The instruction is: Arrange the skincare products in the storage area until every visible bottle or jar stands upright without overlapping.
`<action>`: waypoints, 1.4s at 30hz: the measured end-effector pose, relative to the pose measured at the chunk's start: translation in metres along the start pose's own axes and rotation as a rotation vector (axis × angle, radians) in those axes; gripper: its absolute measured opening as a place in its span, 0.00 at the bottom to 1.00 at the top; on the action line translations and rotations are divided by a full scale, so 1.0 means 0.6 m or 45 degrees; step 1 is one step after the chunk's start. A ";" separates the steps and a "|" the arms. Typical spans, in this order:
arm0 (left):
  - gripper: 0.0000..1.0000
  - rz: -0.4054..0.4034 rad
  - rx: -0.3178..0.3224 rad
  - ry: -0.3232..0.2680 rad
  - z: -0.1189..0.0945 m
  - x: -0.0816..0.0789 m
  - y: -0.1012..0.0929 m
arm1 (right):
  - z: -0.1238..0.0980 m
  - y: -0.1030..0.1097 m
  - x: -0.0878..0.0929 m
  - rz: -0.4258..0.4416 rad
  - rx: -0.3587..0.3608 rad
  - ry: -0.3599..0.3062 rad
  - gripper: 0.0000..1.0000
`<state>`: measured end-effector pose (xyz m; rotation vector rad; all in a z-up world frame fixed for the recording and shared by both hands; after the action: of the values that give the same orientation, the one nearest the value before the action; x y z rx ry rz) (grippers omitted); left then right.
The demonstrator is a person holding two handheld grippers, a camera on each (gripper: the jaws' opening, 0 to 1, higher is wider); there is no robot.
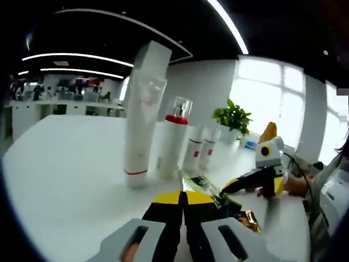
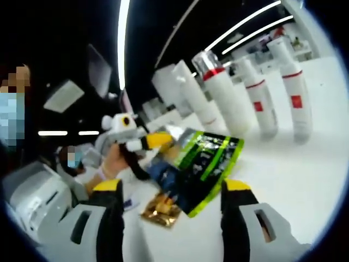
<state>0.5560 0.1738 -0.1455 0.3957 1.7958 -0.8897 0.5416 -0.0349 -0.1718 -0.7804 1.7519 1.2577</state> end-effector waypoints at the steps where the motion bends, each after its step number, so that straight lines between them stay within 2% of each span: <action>1: 0.00 0.009 0.030 -0.031 0.000 -0.005 -0.003 | 0.000 -0.003 -0.001 0.010 0.012 -0.012 0.66; 5: 0.00 0.032 0.119 -0.082 -0.003 -0.017 -0.020 | 0.005 -0.007 0.000 0.015 0.035 -0.018 0.62; 8: 0.00 0.098 0.137 -0.106 -0.005 -0.024 -0.032 | 0.010 -0.013 -0.004 0.011 0.061 -0.034 0.61; 9: 0.00 0.111 0.140 -0.112 -0.006 -0.026 -0.034 | 0.010 -0.020 -0.003 0.019 0.097 -0.029 0.64; 10: 0.00 0.115 0.157 -0.121 -0.008 -0.028 -0.037 | 0.013 -0.024 -0.007 -0.011 0.101 -0.050 0.64; 12: 0.00 0.112 0.168 -0.123 -0.007 -0.028 -0.039 | 0.013 -0.027 -0.008 -0.002 0.131 -0.042 0.63; 14: 0.00 0.116 0.145 -0.107 -0.006 -0.026 -0.035 | 0.017 -0.028 -0.008 -0.010 0.152 -0.029 0.53; 15: 0.00 0.118 0.136 -0.101 -0.005 -0.025 -0.033 | 0.017 -0.028 -0.007 -0.017 0.161 -0.015 0.38; 17: 0.00 0.107 0.099 -0.104 -0.007 -0.026 -0.026 | 0.011 -0.042 -0.006 -0.022 0.283 0.004 0.18; 18: 0.00 0.090 0.099 -0.108 -0.009 -0.028 -0.022 | 0.010 -0.046 -0.008 -0.036 0.304 -0.004 0.08; 20: 0.00 0.069 0.068 -0.119 -0.013 -0.029 -0.015 | 0.009 -0.039 -0.022 -0.023 0.244 -0.083 0.03; 21: 0.00 0.062 0.056 -0.120 -0.014 -0.030 -0.013 | 0.007 -0.036 -0.024 -0.003 0.241 -0.090 0.01; 28: 0.00 0.023 -0.108 -0.053 -0.018 -0.019 0.013 | 0.018 -0.027 -0.040 -0.011 0.246 -0.082 0.00; 32: 0.00 0.033 -0.214 0.035 -0.020 -0.008 0.030 | 0.035 -0.030 -0.043 -0.054 0.243 -0.032 0.00; 36: 0.00 0.024 -0.229 0.062 -0.014 -0.002 0.041 | 0.044 -0.041 -0.041 -0.104 0.291 0.042 0.00; 38: 0.00 0.022 -0.249 0.102 -0.011 0.004 0.046 | 0.046 -0.049 -0.039 -0.139 0.303 0.070 0.00; 42: 0.00 0.096 -0.292 0.178 -0.005 0.014 0.045 | 0.047 -0.056 -0.038 -0.222 0.357 0.135 0.01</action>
<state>0.5677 0.1929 -0.1632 0.3820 1.9734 -0.6077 0.5882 -0.0178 -0.1710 -0.8261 1.8504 0.8467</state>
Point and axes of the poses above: the point that each gripper's makers call its tool centre point, and the gripper's own axes: z roughly forward along the fingers, y roughly to its left, x roughly out of its underside, the point moved 6 cm from there along -z, roughly backward along the fingers, and after that the axes turned 3 degrees about -z, right-handed, at the moved point
